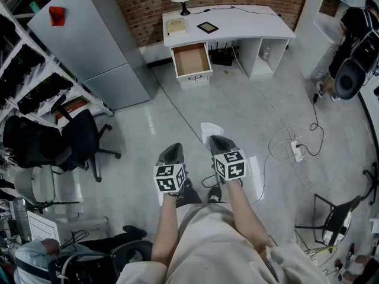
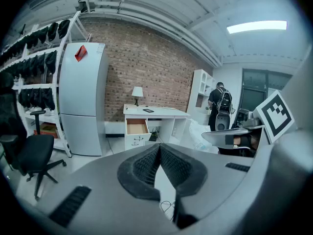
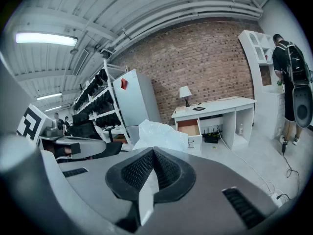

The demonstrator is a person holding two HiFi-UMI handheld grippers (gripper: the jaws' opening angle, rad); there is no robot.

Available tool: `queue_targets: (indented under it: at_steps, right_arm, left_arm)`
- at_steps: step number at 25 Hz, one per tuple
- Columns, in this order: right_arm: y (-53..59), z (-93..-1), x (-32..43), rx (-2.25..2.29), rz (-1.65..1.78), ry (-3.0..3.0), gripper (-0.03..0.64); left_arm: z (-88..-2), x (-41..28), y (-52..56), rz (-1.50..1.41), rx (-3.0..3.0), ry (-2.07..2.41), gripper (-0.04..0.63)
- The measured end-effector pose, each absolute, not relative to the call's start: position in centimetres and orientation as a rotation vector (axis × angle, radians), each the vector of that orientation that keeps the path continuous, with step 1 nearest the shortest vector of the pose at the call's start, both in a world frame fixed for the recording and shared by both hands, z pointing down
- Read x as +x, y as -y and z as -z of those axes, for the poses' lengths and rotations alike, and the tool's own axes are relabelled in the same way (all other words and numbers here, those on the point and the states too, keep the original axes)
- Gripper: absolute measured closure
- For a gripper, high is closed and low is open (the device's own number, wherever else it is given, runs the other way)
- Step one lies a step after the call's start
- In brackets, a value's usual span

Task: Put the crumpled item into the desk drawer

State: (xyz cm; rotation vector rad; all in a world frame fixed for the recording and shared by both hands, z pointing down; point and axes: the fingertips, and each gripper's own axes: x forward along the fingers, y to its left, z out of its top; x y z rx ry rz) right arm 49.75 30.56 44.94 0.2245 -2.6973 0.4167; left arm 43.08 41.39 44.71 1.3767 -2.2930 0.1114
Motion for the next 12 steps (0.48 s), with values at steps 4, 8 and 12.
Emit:
queue_targets:
  at_steps: [4, 8, 12]
  right_arm:
    - [-30.3, -45.0, 48.6, 0.227, -0.392, 2.678, 0.591]
    - [-30.1, -45.2, 46.9, 0.234, -0.405, 2.680, 0.591]
    - [-28.6, -45.8, 44.5, 0.239, -0.507, 2.679, 0.591]
  left_arm:
    - [-44.4, 42.3, -41.7, -0.147, 1.377, 2.294, 0.580]
    - [-44.4, 40.3, -42.9, -0.156, 1.339, 2.310, 0.580]
    - [-45.0, 37.1, -42.9, -0.148, 1.307, 2.318, 0.580]
